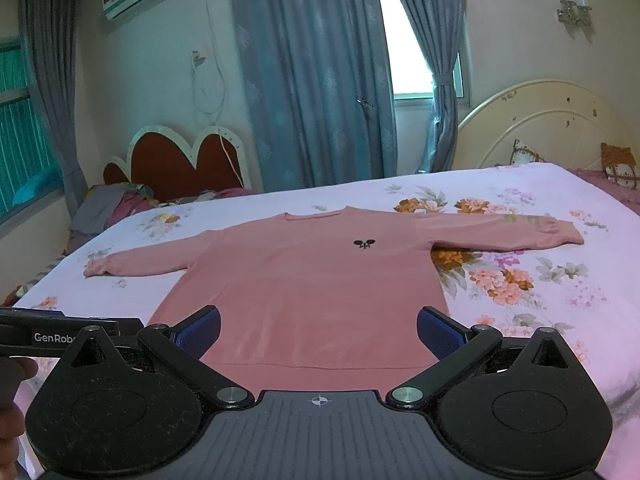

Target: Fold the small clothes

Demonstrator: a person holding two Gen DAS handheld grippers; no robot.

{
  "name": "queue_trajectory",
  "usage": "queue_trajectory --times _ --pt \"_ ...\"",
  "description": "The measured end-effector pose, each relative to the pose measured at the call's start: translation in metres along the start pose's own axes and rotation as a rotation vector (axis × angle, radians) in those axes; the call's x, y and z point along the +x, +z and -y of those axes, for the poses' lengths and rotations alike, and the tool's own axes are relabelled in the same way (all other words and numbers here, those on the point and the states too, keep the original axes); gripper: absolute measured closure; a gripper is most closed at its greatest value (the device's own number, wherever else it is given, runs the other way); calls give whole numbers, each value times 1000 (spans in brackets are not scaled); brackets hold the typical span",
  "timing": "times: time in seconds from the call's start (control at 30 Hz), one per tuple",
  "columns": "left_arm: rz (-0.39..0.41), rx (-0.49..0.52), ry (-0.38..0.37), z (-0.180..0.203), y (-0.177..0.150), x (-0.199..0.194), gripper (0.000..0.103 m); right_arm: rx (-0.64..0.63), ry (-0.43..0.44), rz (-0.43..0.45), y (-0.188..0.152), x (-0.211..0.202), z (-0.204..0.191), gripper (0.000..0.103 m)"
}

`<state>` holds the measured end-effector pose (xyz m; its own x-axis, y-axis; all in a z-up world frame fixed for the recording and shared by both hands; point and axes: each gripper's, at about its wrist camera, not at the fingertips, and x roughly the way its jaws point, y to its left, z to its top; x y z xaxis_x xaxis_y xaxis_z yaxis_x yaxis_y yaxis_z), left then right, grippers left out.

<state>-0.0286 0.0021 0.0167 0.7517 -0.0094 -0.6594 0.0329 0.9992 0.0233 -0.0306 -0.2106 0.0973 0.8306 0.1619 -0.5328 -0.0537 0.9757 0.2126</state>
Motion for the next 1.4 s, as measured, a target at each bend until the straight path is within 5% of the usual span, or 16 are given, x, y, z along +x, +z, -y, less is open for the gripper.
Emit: queue_trajectory --times 1.4 --pt "5 -13 25 0 7 2 0 12 -64 4 -1 11 17 0"
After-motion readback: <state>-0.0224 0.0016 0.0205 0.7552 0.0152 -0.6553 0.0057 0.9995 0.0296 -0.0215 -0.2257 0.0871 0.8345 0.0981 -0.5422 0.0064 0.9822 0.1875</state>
